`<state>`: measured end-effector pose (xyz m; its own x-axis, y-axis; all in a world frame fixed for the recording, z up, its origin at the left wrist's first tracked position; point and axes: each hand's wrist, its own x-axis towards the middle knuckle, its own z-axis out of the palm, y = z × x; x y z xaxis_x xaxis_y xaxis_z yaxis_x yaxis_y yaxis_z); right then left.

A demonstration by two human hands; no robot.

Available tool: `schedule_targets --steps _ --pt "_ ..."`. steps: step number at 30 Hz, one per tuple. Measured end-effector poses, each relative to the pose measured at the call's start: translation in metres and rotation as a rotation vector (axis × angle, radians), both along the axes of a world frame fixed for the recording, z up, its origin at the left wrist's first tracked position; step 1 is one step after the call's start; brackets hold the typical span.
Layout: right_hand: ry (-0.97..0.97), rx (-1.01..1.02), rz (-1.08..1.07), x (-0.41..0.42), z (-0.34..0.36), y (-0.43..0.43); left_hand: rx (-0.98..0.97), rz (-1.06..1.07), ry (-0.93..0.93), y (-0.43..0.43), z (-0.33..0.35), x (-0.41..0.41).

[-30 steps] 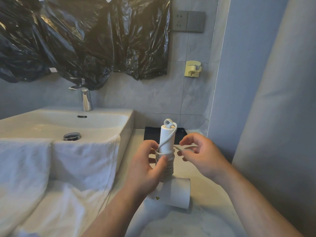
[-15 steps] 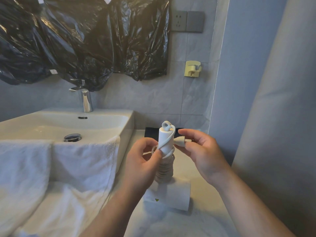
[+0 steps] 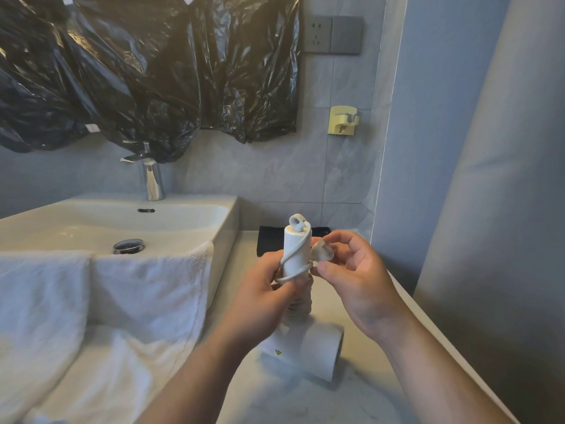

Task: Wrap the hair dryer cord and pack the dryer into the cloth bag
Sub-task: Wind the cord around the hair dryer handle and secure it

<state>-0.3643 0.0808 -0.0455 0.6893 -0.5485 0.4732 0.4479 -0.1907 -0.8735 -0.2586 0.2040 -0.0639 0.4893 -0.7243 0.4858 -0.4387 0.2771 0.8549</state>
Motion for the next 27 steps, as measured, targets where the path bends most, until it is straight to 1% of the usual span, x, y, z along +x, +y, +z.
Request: schedule_targets --steps 1,3,5,6,8,9,12,14,17,20,23,25,27 --pt "0.015 -0.034 -0.002 -0.002 0.000 -0.001 -0.010 -0.063 0.039 0.000 0.001 0.002" --pt "0.031 -0.089 -0.012 -0.007 0.000 -0.002 -0.029 -0.123 0.163 0.000 0.002 0.005" --pt "0.034 -0.125 -0.032 -0.009 0.000 -0.002 -0.050 -0.114 0.259 -0.001 0.000 0.005" --pt "0.037 -0.142 -0.054 -0.008 -0.001 -0.002 -0.073 -0.074 0.255 -0.002 -0.002 0.004" --pt "0.042 -0.172 -0.090 -0.008 -0.001 -0.004 -0.133 0.102 0.133 -0.004 -0.008 0.001" --pt "0.040 -0.179 -0.094 -0.007 0.000 -0.004 -0.172 0.199 0.028 -0.005 -0.011 0.000" --pt "0.013 -0.184 -0.098 -0.006 -0.001 -0.003 -0.288 0.421 -0.374 -0.006 -0.016 0.003" --pt "-0.002 -0.192 -0.109 -0.004 -0.001 -0.001 -0.310 0.507 -0.540 -0.007 -0.017 0.008" --pt "-0.034 -0.192 -0.100 -0.001 0.001 0.001 -0.304 0.517 -0.647 -0.004 -0.017 0.009" --pt "-0.063 -0.159 -0.070 0.001 0.005 -0.002 -0.296 0.488 -0.700 0.002 -0.017 0.006" --pt "-0.059 -0.175 -0.054 0.003 0.004 -0.003 -0.296 0.484 -0.742 0.003 -0.014 0.003" --pt "-0.038 -0.193 -0.058 0.002 0.002 -0.002 -0.308 0.509 -0.756 0.001 -0.012 0.003" --pt "-0.023 -0.203 -0.034 -0.001 0.000 -0.001 -0.313 0.482 -0.692 0.000 -0.013 0.001"
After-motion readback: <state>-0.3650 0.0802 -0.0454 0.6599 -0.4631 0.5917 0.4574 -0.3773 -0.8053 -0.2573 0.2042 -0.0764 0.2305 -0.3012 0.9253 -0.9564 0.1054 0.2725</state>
